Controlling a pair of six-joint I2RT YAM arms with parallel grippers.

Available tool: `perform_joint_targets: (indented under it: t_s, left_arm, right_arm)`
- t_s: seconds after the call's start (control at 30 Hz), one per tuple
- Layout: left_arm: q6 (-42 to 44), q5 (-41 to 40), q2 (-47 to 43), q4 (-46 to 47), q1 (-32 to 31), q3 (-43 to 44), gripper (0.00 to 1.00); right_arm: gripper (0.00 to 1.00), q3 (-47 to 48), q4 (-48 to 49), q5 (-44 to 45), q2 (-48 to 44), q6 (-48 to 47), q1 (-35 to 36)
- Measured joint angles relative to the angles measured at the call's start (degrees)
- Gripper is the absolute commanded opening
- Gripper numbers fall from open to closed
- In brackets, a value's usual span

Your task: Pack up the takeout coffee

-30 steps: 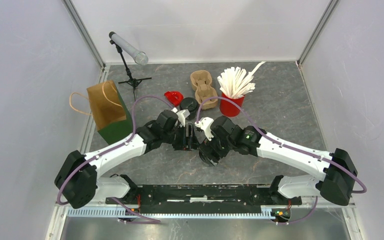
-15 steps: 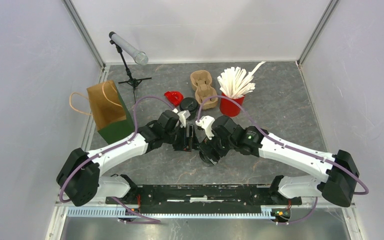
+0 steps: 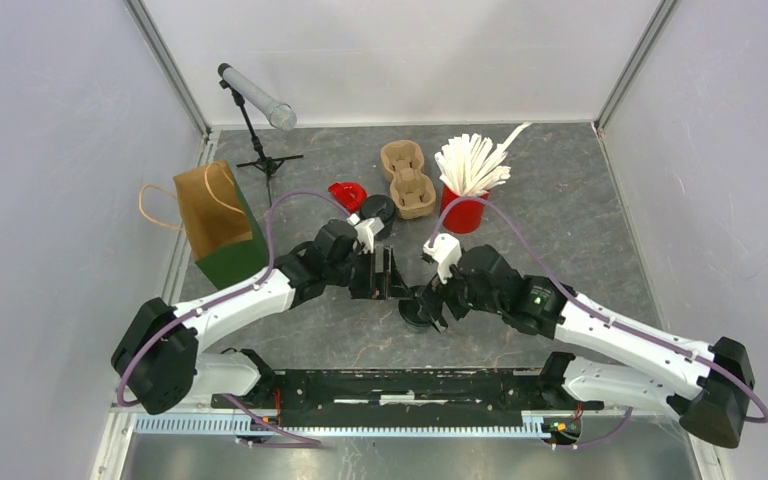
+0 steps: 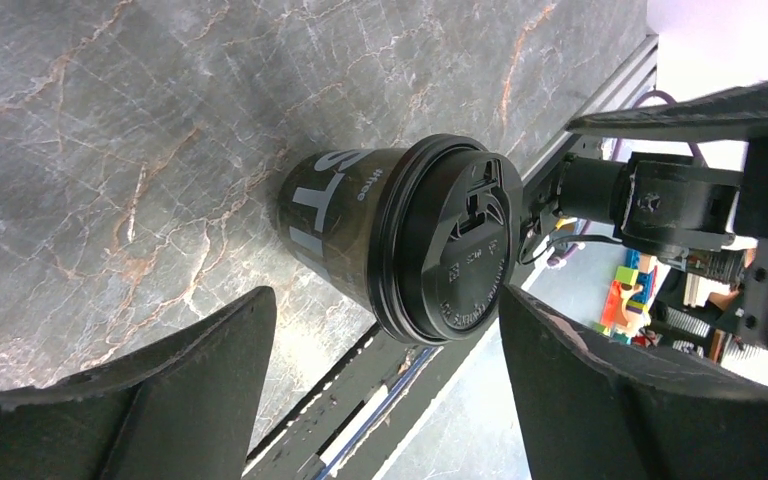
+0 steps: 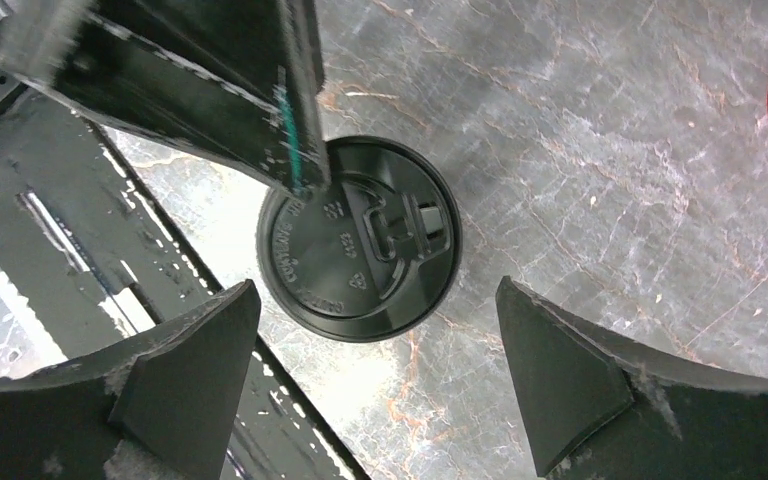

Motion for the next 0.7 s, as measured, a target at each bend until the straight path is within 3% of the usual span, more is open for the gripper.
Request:
perform_joint_targets:
  t_s: [0.27, 0.7]
  left_arm:
    - [0.0, 1.3, 2.5, 3.0, -0.7, -0.2, 0.80]
    - [0.1, 0.3, 3.7, 2.4, -1.0, -0.2, 0.71]
  right_arm:
    - [0.83, -10.9, 10.1, -0.2, -5.8, 3.1, -4.6]
    - [0.78, -15.4, 20.6, -7.6, -5.8, 5.6, -11.3]
